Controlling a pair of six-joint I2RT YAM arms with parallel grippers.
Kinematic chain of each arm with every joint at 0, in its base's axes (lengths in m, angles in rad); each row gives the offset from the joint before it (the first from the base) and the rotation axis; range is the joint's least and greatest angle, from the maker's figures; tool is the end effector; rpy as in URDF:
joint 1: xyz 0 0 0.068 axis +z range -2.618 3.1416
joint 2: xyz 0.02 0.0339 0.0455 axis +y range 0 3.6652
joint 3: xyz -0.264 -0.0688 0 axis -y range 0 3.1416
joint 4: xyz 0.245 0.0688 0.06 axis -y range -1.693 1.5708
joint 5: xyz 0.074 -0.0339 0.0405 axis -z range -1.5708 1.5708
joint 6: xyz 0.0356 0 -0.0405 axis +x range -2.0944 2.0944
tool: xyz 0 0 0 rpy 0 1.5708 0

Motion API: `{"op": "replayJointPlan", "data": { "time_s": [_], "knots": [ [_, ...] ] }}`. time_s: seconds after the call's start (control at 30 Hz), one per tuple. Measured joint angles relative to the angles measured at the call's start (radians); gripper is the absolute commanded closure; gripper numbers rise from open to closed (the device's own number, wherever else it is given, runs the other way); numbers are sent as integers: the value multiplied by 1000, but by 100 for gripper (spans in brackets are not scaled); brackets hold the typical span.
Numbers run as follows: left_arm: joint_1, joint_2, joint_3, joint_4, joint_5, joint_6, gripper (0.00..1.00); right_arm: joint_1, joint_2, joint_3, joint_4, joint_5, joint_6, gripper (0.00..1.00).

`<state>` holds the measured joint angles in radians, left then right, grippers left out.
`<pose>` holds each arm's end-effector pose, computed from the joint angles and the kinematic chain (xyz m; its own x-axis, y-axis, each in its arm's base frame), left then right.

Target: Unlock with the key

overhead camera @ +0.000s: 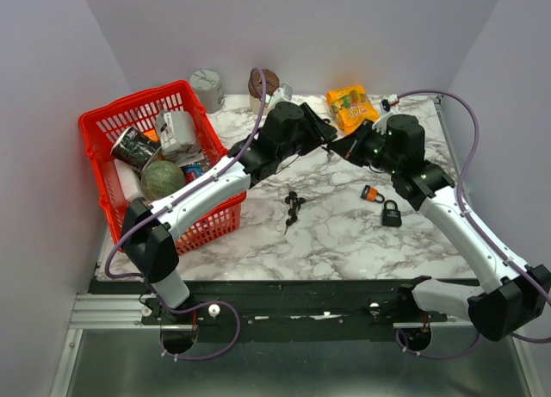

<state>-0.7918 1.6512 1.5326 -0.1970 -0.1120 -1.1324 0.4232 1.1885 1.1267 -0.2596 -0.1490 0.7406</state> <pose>0.2807 -0.2787 0.3733 -0.6653 -0.6068 -0.4349 0.0711 0.5284 -0.8460 0.2471 0.1171 0.3687 -0.5733 0.4736 -0.6686 -0.2002 0.7103 0.6748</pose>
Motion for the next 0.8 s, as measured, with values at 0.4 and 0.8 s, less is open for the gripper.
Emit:
{"op": "replayJointPlan", "data": {
  "time_s": [0.4, 0.8],
  "knots": [
    [-4, -1, -2, 4, -34, 13, 100, -18, 44, 22, 30, -26, -7, 99],
    [-3, 0, -2, 9, -83, 31, 100, -27, 88, 40, 66, -66, -16, 99]
  ]
}}
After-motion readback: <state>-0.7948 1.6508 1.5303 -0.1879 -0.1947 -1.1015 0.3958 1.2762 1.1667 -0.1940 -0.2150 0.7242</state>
